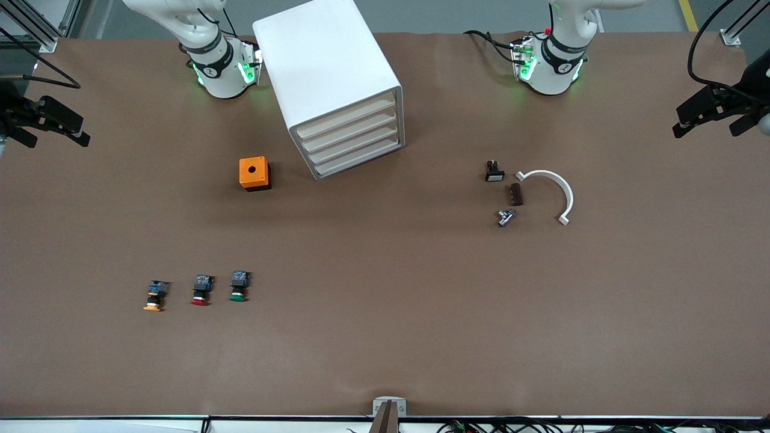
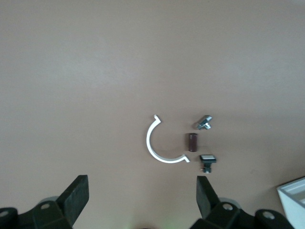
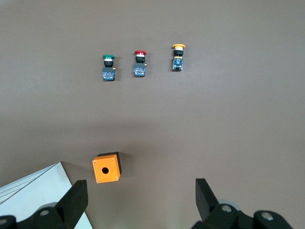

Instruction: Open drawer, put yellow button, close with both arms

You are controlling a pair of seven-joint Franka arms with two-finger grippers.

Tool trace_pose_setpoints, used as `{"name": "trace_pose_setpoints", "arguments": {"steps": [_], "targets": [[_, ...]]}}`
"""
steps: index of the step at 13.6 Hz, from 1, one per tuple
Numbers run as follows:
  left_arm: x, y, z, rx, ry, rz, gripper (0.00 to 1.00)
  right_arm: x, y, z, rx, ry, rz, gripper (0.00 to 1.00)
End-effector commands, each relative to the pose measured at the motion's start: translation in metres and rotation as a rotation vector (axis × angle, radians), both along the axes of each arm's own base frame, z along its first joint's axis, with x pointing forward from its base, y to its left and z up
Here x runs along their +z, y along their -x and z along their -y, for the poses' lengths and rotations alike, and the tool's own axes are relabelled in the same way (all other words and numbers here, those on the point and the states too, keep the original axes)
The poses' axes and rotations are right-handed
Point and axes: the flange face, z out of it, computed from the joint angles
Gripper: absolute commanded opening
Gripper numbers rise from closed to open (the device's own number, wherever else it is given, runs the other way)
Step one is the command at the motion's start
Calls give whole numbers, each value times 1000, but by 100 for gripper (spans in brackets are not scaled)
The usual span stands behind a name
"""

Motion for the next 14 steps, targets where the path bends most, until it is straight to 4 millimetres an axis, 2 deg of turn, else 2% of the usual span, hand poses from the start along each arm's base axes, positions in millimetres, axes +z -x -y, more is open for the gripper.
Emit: {"name": "trace_pose_setpoints", "arguments": {"steps": [1, 6, 10, 12, 14], "targets": [[8, 2, 10, 37, 100, -18, 99, 4, 6, -1, 9, 11, 10, 100], [4, -2, 40, 125, 364, -95, 99, 4, 6, -3, 11, 12, 9, 100], [-15, -20, 90, 275, 629, -278, 99, 4, 5, -1, 9, 11, 9, 100], [-33, -26, 131, 326, 666, -396, 99, 12, 4, 4, 0, 14, 24, 100], [-48, -33, 178, 391, 651, -512, 99, 12, 0, 6, -5, 13, 27, 100]]}}
